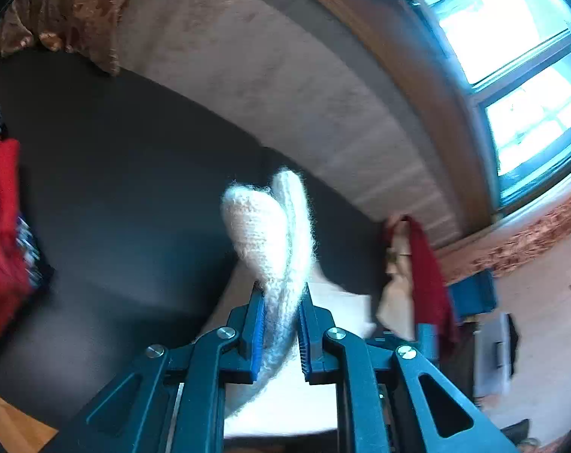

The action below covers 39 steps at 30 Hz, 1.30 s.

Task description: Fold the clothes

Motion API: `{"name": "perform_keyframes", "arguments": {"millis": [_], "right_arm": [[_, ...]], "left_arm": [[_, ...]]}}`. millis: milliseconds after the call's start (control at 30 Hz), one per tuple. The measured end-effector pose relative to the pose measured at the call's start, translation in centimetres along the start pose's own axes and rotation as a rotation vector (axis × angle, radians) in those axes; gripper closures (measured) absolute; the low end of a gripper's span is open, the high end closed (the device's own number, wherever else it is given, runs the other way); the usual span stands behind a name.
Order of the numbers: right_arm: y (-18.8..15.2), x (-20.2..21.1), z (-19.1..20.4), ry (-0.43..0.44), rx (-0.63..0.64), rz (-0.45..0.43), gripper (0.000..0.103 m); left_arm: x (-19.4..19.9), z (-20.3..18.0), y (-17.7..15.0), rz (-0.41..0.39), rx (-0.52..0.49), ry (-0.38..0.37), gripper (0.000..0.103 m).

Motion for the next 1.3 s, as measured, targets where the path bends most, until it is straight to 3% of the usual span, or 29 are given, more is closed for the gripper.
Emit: {"name": "perform_keyframes", "arguments": {"millis": [233, 367, 567, 700, 900, 1133, 1300], "right_arm": [[-0.4, 0.1, -0.2, -0.014, -0.042, -0.078, 0.023], [-0.8, 0.3, 0.0, -0.022, -0.067, -0.118, 0.022], [-1.0, 0.8, -0.3, -0.005, -0.106, -0.17, 0.019], [-1.1, 0.8, -0.3, 0.011, -0.118, -0.192, 0.014], [-1.2, 0.7, 0.3, 0.012, -0.106, -0.217, 0.0], [-1.4, 1.9, 0.8, -0.028, -0.04, -0.248, 0.0], [-1.9, 5.8, 1.8, -0.077, 0.0, -0.275, 0.001]], "left_arm": [[-1.2, -8.0, -1.0, -0.009, 0.044, -0.105, 0.09], [-4.6, -12.6, -1.9, 0.019, 0.045, -0.145, 0.09], [-10.6, -15.6, -5.2, 0.147, 0.072, -0.157, 0.09], [-14.0, -16.0, -7.6, 0.215, 0.111, -0.152, 0.09], [-17.8, -15.7, -10.7, 0.25, 0.147, -0.08, 0.091], [-20.5, -14.3, -12.4, 0.301, 0.202, -0.019, 0.09], [-21.3, -13.4, -12.8, 0.33, 0.269, 0.001, 0.09]]}}
Point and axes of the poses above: each gripper's, at about its wrist camera, not at the fingertips, and x roughly against the way its jaws point, z to its left, y to its top, the point moved 7 cm from there along -x, roughly the way its jaws point, and after that the axes turned 14 degrees about -z, right-handed, at the moved point
